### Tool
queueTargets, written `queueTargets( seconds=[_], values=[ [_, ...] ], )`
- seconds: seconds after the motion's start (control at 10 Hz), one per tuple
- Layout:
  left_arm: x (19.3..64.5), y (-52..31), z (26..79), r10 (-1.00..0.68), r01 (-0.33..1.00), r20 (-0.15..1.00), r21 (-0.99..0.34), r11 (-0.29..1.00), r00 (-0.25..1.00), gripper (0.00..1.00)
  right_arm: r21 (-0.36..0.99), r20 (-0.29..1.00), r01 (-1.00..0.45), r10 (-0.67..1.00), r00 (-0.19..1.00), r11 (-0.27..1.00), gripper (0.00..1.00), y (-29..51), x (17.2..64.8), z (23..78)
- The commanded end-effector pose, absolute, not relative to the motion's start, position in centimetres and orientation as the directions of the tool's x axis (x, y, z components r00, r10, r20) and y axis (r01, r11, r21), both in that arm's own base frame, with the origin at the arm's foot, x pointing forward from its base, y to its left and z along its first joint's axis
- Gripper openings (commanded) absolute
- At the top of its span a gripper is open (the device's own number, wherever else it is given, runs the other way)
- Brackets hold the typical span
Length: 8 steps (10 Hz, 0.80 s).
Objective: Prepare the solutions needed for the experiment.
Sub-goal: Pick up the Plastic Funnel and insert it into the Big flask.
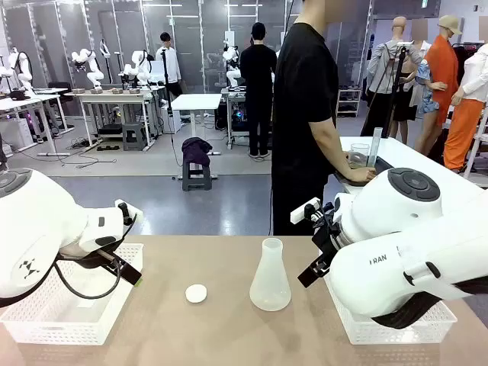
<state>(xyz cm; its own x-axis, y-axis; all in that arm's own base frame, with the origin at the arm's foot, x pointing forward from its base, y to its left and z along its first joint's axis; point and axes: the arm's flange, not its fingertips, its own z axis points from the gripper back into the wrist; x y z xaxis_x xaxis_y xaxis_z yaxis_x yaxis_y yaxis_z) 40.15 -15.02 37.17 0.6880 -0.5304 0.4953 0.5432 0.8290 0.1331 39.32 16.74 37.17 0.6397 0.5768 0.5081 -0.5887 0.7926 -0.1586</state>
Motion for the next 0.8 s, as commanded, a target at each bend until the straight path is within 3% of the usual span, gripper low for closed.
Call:
queueTargets(
  seconds=[0.0, 0.7],
  values=[
    [40.14, -15.04, 37.17, -0.531, 0.544, 0.495, 0.133, 0.829, 0.688, 1.00, -0.159, 0.508, -0.589, 0.577, 0.640, 0.793, 1.00, 16.74, 39.32, 37.17],
    [40.14, -15.04, 37.17, -0.531, 0.544, 0.495, 0.133, 0.829, 0.688, 1.00, -0.159, 0.508, -0.589, 0.577, 0.640, 0.793, 1.00, 16.74, 39.32, 37.17]
  ],
)
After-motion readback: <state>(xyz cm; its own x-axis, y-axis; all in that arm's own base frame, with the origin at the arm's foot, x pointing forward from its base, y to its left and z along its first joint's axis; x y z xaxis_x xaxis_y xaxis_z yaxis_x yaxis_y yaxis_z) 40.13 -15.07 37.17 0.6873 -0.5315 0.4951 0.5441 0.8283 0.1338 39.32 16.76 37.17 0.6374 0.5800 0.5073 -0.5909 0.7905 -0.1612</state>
